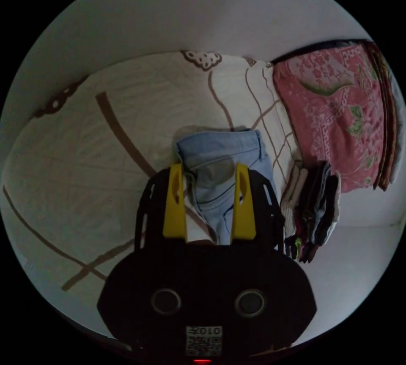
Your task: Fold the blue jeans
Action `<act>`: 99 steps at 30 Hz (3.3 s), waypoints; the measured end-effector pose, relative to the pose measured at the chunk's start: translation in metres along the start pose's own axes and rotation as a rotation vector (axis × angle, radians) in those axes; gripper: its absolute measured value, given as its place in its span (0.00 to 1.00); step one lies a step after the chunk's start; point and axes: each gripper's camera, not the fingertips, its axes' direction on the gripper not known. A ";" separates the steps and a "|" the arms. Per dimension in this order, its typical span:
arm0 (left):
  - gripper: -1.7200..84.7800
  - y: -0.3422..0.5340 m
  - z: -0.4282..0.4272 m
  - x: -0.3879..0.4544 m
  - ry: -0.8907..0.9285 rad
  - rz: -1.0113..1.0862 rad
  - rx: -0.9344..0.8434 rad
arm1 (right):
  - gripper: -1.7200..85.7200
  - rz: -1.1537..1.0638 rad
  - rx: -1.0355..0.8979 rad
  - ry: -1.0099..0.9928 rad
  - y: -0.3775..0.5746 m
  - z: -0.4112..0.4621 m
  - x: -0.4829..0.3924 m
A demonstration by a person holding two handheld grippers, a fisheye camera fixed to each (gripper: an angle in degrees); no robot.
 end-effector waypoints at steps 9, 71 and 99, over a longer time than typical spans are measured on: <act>0.09 0.020 0.010 -0.042 0.301 -0.104 -0.045 | 0.08 -0.060 -0.019 -0.013 0.013 -0.010 0.000; 0.08 0.498 0.273 0.325 -0.180 1.469 -0.533 | 0.17 0.186 -0.115 -0.311 0.022 0.111 0.266; 0.08 0.462 0.302 0.305 -0.200 1.411 -0.620 | 0.08 0.153 -0.271 -0.370 0.004 0.155 0.305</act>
